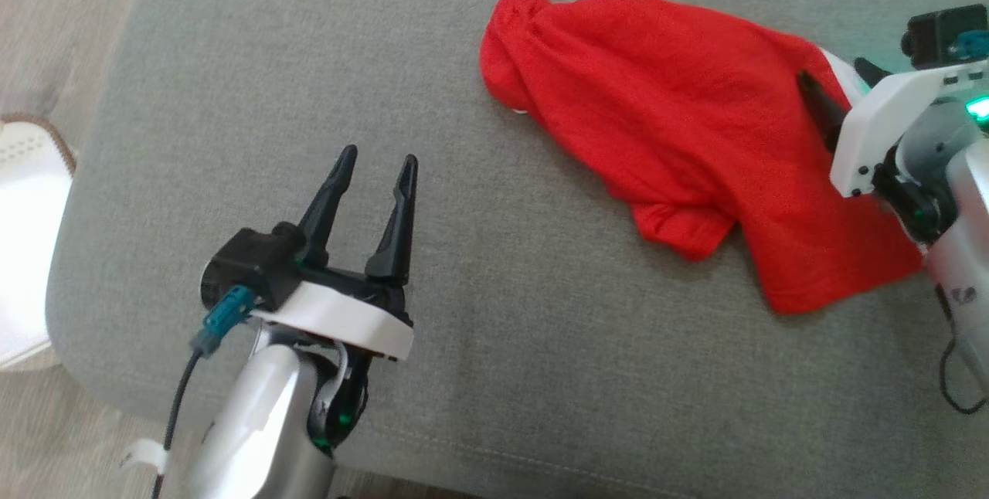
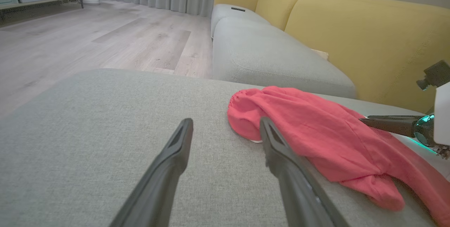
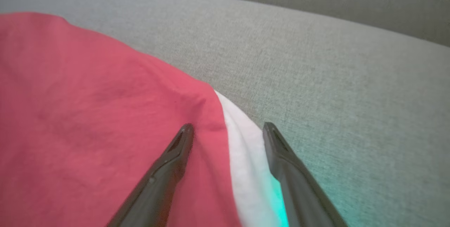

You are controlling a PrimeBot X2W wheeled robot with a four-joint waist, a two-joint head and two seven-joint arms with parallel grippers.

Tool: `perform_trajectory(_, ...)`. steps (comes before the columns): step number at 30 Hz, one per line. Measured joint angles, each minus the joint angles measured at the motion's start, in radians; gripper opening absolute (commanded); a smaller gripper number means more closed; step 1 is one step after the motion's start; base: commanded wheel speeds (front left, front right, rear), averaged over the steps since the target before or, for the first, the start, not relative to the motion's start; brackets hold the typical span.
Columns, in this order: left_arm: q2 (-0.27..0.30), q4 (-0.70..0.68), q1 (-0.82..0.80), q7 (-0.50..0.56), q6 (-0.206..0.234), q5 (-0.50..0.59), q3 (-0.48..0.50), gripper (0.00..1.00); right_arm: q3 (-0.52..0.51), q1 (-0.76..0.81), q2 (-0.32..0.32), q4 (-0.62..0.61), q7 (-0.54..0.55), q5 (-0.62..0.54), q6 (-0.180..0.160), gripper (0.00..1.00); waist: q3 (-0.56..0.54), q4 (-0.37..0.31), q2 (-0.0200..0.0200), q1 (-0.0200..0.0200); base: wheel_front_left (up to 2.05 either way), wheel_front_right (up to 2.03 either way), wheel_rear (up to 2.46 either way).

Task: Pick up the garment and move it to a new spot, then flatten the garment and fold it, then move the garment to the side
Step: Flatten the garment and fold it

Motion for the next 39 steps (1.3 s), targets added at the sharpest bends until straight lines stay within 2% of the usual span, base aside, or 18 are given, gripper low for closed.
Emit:
perform_trajectory(6, -0.001, 0.003, -0.012, 0.0, -0.003, -0.001, -0.033, 1.0, 0.114, -0.061, -0.035, 0.055, 0.034, 0.099, 0.0, 1.0, 0.022, 0.01, 0.0, -0.0002, 0.0, 0.0, 0.0)
perform_trajectory(7, -0.001, 0.003, -0.012, 0.0, -0.003, -0.001, -0.033, 1.0, 0.132, -0.074, -0.04, 0.062, 0.038, 0.114, 0.0, 0.8, 0.023, 0.008, 0.0, -0.0001, 0.0, 0.0, 0.0)
perform_trajectory(8, -0.001, 0.003, -0.012, 0.0, -0.002, -0.001, -0.031, 1.0, 0.15, -0.083, -0.044, 0.065, 0.037, 0.129, 0.0, 0.0, 0.023, 0.006, 0.0, -0.0001, 0.0, 0.0, 0.0)
perform_trajectory(12, -0.001, 0.003, -0.012, 0.0, -0.002, -0.002, -0.028, 1.0, 0.179, -0.092, -0.05, 0.076, -0.006, 0.167, 0.0, 0.0, 0.021, -0.002, 0.0, -0.0002, 0.0, 0.0, 0.0)
perform_trajectory(17, -0.001, 0.009, -0.011, 0.0, -0.002, -0.002, -0.019, 1.0, 0.212, -0.109, -0.053, 0.103, -0.182, 0.164, 0.0, 0.0, -0.001, -0.018, 0.0, -0.0002, 0.0, 0.0, 0.0)
perform_trajectory(25, -0.001, 0.012, -0.005, 0.0, -0.002, -0.002, -0.012, 1.0, 0.171, -0.302, -0.058, 0.24, -0.493, -0.009, 0.0, 0.0, -0.064, -0.045, 0.0, -0.0002, 0.0, 0.0, 0.0)
perform_trajectory(29, -0.001, 0.008, 0.009, 0.0, -0.002, -0.002, -0.006, 1.0, 0.14, -0.364, -0.041, 0.263, -0.556, -0.099, 0.0, 0.0, -0.099, -0.058, 0.0, -0.0003, 0.0, 0.0, 0.0)
perform_trajectory(32, -0.001, 0.001, 0.034, 0.0, 0.0, -0.002, 0.005, 1.0, 0.107, -0.389, -0.011, 0.216, -0.564, -0.166, 0.0, 0.0, -0.123, -0.065, 0.0, -0.0003, 0.0, 0.0, 0.0)
perform_trajectory(36, 0.0, -0.008, 0.049, 0.0, 0.004, -0.009, 0.017, 1.0, 0.061, -0.385, 0.035, 0.023, -0.567, -0.268, 0.0, 0.0, -0.14, -0.076, 0.0, -0.0003, 0.0, 0.0, 0.0)
perform_trajectory(39, 0.0, -0.015, 0.052, 0.0, 0.009, -0.009, 0.017, 1.0, 0.069, -0.339, 0.067, -0.08, -0.573, -0.322, 0.0, 0.0, -0.151, -0.079, 0.0, -0.0004, 0.0, 0.0, 0.0)
